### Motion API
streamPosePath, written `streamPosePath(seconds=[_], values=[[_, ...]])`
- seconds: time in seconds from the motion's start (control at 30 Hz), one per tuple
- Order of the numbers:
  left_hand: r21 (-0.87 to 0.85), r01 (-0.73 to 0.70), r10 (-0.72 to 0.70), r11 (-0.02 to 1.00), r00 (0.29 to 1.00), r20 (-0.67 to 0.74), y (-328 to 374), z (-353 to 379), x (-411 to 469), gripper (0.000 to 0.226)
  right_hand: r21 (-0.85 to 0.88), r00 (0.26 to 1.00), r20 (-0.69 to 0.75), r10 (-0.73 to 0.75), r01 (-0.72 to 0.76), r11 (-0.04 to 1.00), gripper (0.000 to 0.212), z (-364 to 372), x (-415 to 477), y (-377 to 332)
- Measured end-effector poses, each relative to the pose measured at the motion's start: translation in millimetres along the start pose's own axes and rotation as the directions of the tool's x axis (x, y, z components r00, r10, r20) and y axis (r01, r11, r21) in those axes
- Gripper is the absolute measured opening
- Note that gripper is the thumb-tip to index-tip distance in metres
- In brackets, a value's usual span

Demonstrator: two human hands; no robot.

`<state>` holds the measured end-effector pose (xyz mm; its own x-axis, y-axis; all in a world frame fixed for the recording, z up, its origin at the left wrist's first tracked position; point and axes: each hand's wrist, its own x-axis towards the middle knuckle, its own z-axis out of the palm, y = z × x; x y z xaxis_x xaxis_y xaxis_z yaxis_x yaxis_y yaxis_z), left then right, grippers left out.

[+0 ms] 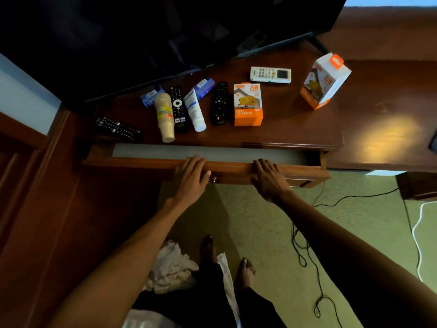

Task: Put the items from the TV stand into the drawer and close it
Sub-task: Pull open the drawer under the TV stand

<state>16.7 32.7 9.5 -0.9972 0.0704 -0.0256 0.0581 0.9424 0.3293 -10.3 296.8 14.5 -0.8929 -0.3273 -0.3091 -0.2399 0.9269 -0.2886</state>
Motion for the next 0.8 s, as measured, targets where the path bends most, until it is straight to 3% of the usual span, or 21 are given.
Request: streamPosePath(seconds=[0.1,0.2,0.3,0.5,0.8], values=[[0.118,0.056,-0.082,0.991,0.969,0.232,-13,4,20,0.064,0.011,1.0,0.001,0.021,-0.021,1.0,0.05,1,7,0],[0.104,0.047,-0.071,0.993,0.968,0.241,-22,7,20,0.062,0.052,0.999,-0.036,0.013,-0.011,0.999,0.023,-2,9,-1],[0.043,0.045,-0.054,0.998,0.967,0.249,-24,3,12,0.06,0.075,0.998,-0.055,-0.001,0.005,0.997,0.01,-3,-1,-1],[0.035,0.026,-0.034,0.999,0.969,0.246,-27,5,-31,0.061,0.103,0.994,-0.099,-0.05,0.061,0.993,0.007,13,-44,-6],[-0.014,0.064,-0.058,0.998,0.961,0.272,-20,7,-87,0.059,0.056,0.993,-0.076,-0.088,0.093,0.994,0.026,25,-98,-10]])
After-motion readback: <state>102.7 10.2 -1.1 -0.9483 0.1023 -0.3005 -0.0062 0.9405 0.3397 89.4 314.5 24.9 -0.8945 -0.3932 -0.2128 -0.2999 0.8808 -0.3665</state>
